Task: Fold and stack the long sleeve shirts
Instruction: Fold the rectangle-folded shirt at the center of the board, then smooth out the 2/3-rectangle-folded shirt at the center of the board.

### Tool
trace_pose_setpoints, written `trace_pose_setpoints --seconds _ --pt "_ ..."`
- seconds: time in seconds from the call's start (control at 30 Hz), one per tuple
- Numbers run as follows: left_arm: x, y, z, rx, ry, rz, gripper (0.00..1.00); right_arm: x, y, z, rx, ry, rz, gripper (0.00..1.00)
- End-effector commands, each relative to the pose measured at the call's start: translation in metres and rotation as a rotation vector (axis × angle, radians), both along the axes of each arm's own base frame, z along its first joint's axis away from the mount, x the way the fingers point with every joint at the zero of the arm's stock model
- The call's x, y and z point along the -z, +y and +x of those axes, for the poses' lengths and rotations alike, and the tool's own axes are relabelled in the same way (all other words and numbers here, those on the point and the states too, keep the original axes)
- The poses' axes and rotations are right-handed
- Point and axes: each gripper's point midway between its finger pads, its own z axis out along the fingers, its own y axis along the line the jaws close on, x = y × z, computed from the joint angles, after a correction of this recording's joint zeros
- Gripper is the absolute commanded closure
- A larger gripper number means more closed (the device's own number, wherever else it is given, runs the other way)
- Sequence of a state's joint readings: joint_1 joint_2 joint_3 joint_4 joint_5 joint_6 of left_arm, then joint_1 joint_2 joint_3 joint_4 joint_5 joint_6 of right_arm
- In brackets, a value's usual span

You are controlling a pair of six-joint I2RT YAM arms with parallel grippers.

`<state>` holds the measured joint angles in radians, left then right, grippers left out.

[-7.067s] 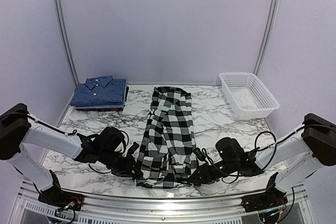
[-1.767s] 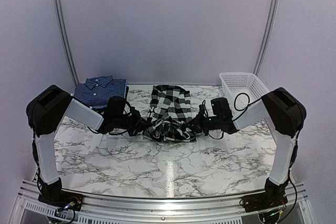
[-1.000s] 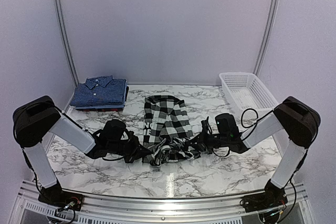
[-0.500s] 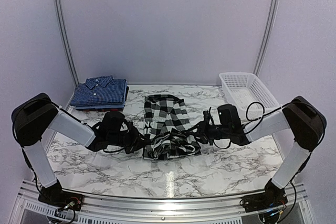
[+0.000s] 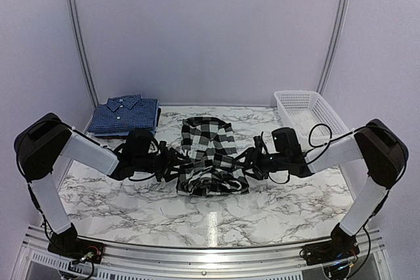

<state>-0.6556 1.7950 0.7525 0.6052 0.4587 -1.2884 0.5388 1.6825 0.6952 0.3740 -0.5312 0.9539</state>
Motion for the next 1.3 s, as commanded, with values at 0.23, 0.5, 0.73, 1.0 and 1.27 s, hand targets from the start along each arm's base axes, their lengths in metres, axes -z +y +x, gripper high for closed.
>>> trace_pose_setpoints --seconds 0.23,0.5,0.73,1.0,1.27 --pt "-0.007 0.001 0.003 0.04 -0.025 -0.015 0.27 -0.024 -0.015 0.017 -0.066 -0.179 -0.228 0.31" --pt "-0.003 -0.001 -0.004 0.094 -0.039 -0.009 0.21 -0.04 -0.006 -0.011 -0.211 -0.376 -0.458 0.3" --pt "-0.003 -0.002 -0.002 0.095 -0.033 -0.012 0.21 -0.04 0.012 -0.061 -0.332 -0.596 -0.663 0.29" --pt "-0.002 -0.002 -0.003 0.091 -0.027 -0.013 0.21 -0.035 0.032 -0.086 -0.384 -0.852 -0.922 0.24" --pt "0.0 -0.003 -0.002 0.09 -0.019 -0.014 0.21 -0.012 0.044 -0.084 -0.385 -0.974 -1.161 0.12"
